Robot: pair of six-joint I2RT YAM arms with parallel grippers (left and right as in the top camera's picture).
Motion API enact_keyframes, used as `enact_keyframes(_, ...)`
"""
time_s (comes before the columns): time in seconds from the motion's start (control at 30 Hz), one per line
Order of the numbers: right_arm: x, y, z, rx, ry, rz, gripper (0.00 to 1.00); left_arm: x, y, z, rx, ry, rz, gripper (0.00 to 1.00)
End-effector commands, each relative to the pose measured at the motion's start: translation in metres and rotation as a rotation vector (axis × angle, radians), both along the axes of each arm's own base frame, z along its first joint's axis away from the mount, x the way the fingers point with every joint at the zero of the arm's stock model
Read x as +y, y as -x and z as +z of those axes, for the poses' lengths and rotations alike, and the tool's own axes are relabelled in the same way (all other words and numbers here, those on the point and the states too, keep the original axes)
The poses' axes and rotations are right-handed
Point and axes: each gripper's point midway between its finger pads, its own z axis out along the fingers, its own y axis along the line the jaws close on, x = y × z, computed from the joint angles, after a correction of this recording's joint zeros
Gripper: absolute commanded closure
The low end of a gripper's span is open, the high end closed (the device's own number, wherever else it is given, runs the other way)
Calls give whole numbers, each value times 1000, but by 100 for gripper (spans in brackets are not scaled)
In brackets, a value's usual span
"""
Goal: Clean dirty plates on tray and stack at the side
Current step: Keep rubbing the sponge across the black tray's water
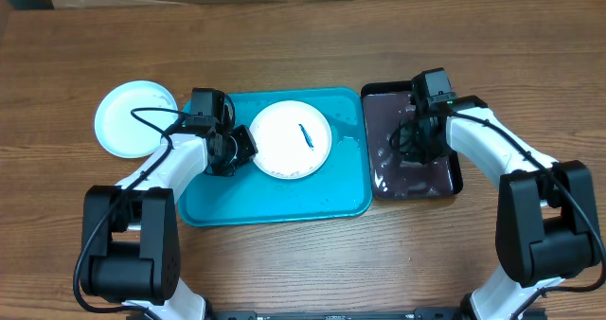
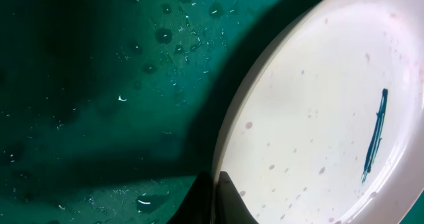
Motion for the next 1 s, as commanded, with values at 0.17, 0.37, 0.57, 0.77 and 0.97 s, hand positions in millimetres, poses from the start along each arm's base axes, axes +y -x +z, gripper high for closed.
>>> enact_keyframes(0.17, 2, -1, 0, -29, -19, 0, 96, -1, -4, 1, -9, 3, -24, 96)
enact_keyframes(0.37, 5, -17, 43, -53, -21, 12, 96, -1, -4, 1, -9, 3, -24, 95)
enact_keyframes(0.57, 5, -17, 83, -66, -16, 37, 96, -1, -4, 1, -9, 3, -24, 96)
enact_keyframes(0.77, 5, -13, 86, -61, -11, 55, 96, -1, -4, 1, -9, 3, -24, 96)
enact_keyframes(0.97, 6, -18, 87, -81, -15, 55, 96, -1, -4, 1, -9, 3, -25, 96)
